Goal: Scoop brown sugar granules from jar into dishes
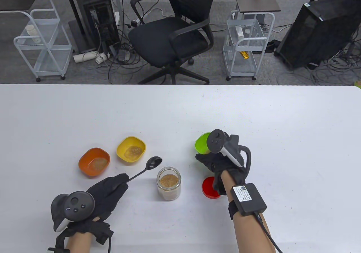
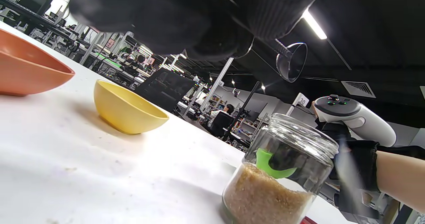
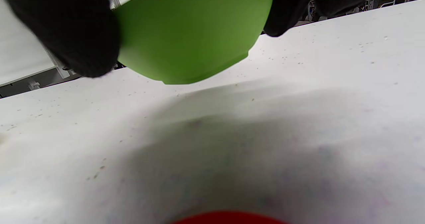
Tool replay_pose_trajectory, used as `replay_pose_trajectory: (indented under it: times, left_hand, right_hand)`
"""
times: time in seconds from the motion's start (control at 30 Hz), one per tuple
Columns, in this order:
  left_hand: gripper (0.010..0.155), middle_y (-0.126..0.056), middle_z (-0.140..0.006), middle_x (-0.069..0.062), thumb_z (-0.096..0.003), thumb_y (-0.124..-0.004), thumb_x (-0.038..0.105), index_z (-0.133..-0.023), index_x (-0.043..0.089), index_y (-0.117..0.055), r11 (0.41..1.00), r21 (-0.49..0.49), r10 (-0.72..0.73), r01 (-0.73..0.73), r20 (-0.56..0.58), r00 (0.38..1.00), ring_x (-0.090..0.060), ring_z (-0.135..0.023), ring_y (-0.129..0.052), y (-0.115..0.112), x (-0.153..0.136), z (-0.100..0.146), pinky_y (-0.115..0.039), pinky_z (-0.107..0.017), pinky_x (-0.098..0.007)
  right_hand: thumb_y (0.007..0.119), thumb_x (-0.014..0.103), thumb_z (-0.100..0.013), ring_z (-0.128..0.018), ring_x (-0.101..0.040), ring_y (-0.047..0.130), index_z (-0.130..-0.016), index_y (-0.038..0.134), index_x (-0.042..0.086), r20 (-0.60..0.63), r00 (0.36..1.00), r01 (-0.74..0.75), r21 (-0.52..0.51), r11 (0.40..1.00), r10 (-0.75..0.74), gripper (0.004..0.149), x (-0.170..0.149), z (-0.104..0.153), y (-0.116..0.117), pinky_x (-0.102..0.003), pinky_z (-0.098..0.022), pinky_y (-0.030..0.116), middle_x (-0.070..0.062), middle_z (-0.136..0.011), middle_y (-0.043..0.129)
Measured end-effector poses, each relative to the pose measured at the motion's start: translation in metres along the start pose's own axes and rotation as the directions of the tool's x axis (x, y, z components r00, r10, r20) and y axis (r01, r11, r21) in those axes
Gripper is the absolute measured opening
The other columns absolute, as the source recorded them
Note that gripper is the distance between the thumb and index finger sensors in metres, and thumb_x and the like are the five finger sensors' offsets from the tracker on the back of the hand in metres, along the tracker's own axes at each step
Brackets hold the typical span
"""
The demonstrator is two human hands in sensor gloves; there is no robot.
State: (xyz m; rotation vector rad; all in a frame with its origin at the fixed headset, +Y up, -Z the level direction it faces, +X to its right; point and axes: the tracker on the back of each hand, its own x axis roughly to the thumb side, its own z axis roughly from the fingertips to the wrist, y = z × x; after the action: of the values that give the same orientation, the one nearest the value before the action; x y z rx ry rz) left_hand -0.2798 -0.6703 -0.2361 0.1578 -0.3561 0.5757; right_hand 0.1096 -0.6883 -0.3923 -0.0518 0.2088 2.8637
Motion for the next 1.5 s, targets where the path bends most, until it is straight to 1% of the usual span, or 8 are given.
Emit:
replay_pose_trajectory:
  times: [0.2, 0.47, 0.7, 0.8, 0.87, 1.13, 1.33, 1.5]
  left_hand:
    - [0.046, -0.099, -0.073, -0.001, -0.0606, -0.077, 0.045, -0.099, 0.019, -0.083, 1.000, -0.012, -0.009, 0.009, -0.015, 1.000, -0.019, -0.044, -0.102, 0.000, -0.001, -0.001, -0.091, -0.041, -0.041]
    - [0.046, -0.099, -0.073, -0.001, -0.0607, -0.077, 0.045, -0.099, 0.019, -0.083, 1.000, -0.027, -0.002, 0.001, -0.030, 1.000, -0.019, -0.044, -0.102, -0.002, -0.002, -0.004, -0.091, -0.041, -0.041]
    - [0.047, -0.099, -0.073, -0.001, -0.0607, -0.077, 0.045, -0.099, 0.019, -0.082, 1.000, -0.024, 0.002, -0.003, -0.033, 0.999, -0.020, -0.044, -0.102, -0.002, -0.004, -0.005, -0.090, -0.042, -0.041]
    - [0.047, -0.099, -0.073, -0.001, -0.0608, -0.077, 0.045, -0.099, 0.019, -0.082, 1.000, -0.024, 0.014, -0.016, -0.050, 0.999, -0.020, -0.044, -0.102, -0.002, -0.008, -0.006, -0.090, -0.042, -0.041]
    - [0.047, -0.099, -0.073, -0.001, -0.0608, -0.077, 0.045, -0.099, 0.019, -0.082, 0.999, -0.029, 0.022, -0.024, -0.064, 0.998, -0.020, -0.044, -0.102, -0.003, -0.011, -0.006, -0.090, -0.042, -0.041]
    - [0.046, -0.099, -0.073, -0.002, -0.0611, -0.077, 0.045, -0.099, 0.019, -0.082, 0.999, -0.046, 0.025, -0.029, -0.083, 0.996, -0.020, -0.045, -0.102, -0.004, -0.015, -0.008, -0.090, -0.042, -0.041]
    - [0.047, -0.099, -0.073, -0.001, -0.0613, -0.077, 0.045, -0.099, 0.018, -0.082, 0.999, -0.043, 0.006, -0.008, -0.067, 0.998, -0.020, -0.044, -0.102, -0.003, -0.011, -0.008, -0.090, -0.042, -0.041]
    - [0.047, -0.099, -0.073, -0.002, -0.0613, -0.077, 0.044, -0.099, 0.018, -0.082, 0.999, -0.035, 0.014, -0.016, -0.064, 0.998, -0.020, -0.044, -0.102, -0.004, -0.012, -0.008, -0.090, -0.042, -0.041]
  right_hand:
    - [0.087, 0.062, -0.043, -0.100, -0.054, 0.060, -0.113, 0.030, -0.001, -0.004, 1.000, -0.024, 0.043, 0.999, 0.024, 0.110, -0.001, -0.014, 0.011, -0.073, -0.071, 0.052, -0.028, -0.119, 0.039]
    - [0.084, 0.061, -0.045, -0.098, -0.057, 0.059, -0.111, 0.022, -0.003, -0.019, 0.999, -0.028, 0.107, 0.994, 0.030, 0.112, -0.004, -0.020, 0.027, -0.074, -0.071, 0.050, -0.032, -0.118, 0.035]
    - [0.081, 0.066, -0.043, -0.101, -0.063, 0.045, -0.111, 0.016, -0.003, 0.001, 1.000, 0.004, 0.085, 0.996, -0.004, 0.117, -0.006, -0.013, 0.017, -0.076, -0.072, 0.044, -0.033, -0.120, 0.024]
    - [0.080, 0.066, -0.043, -0.102, -0.064, 0.041, -0.112, 0.017, -0.002, 0.026, 1.000, 0.003, 0.090, 0.996, -0.006, 0.115, -0.006, -0.004, 0.006, -0.076, -0.072, 0.042, -0.032, -0.120, 0.023]
    - [0.077, 0.064, -0.046, -0.103, -0.063, 0.039, -0.112, 0.018, -0.001, 0.043, 0.999, -0.006, 0.057, 0.998, 0.003, 0.110, -0.004, 0.007, -0.004, -0.076, -0.072, 0.041, -0.032, -0.120, 0.023]
    - [0.073, 0.057, -0.051, -0.104, -0.062, 0.035, -0.112, 0.020, 0.002, 0.098, 0.995, -0.017, -0.040, 0.999, 0.021, 0.098, 0.000, 0.061, -0.029, -0.076, -0.072, 0.041, -0.029, -0.121, 0.023]
    - [0.072, 0.054, -0.053, -0.105, -0.062, 0.035, -0.112, 0.023, 0.003, 0.132, 0.991, -0.013, -0.090, 0.996, 0.025, 0.092, 0.003, 0.101, -0.037, -0.076, -0.072, 0.041, -0.028, -0.121, 0.024]
    - [0.071, 0.053, -0.053, -0.105, -0.061, 0.035, -0.113, 0.024, 0.003, 0.146, 0.989, -0.008, -0.120, 0.993, 0.025, 0.091, 0.005, 0.130, -0.036, -0.076, -0.072, 0.041, -0.028, -0.121, 0.025]
